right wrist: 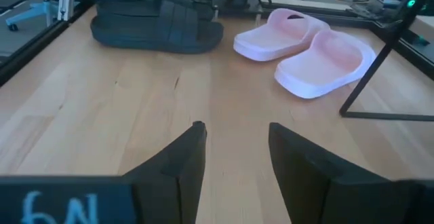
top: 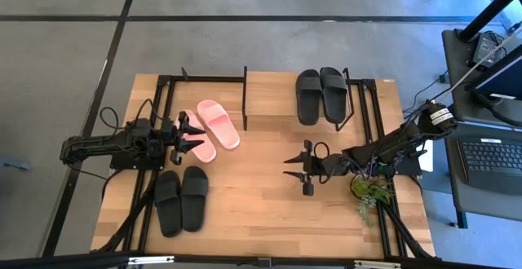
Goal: Pick and place slides into the shelf
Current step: Put the black slide on the shelf
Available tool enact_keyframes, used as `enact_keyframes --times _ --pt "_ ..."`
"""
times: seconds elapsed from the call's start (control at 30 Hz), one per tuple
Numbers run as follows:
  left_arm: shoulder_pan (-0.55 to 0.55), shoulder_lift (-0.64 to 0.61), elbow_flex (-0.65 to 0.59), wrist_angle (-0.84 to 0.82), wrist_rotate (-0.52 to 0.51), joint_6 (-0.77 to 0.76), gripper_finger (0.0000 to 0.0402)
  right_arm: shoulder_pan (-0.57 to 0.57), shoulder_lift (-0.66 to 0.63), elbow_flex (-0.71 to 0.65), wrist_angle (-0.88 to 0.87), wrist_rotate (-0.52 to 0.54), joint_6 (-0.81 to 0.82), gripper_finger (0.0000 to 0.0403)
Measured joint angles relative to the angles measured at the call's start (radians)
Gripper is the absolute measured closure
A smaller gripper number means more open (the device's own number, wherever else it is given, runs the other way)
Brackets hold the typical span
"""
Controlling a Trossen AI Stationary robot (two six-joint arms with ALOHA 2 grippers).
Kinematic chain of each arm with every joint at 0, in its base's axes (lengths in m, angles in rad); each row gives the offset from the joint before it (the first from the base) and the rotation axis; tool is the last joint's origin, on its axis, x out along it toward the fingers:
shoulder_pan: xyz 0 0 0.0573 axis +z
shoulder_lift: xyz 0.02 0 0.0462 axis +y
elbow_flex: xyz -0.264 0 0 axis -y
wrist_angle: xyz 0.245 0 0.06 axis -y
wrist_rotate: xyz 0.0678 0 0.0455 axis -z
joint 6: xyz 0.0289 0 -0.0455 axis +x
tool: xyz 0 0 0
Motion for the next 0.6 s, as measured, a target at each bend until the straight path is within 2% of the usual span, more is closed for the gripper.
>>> enact_keyframes --times 0.27,0.43,0.6 --pt "0.0 0.0 0.0 0.009 0.003 -0.026 0.0246 0.0 0.0 0.0 -0.002 0.0 0.0 0.0241" --pt "-0.022 0.011 0.021 0.003 0.107 -0.015 0.0246 -0.001 0.0 0.0 -0.003 0.001 0.0 0.0241" --pt "-0.088 0.092 0.065 0.003 0.076 0.056 0.0246 -0.023 0.0 0.0 -0.004 0.001 0.0 0.0241"
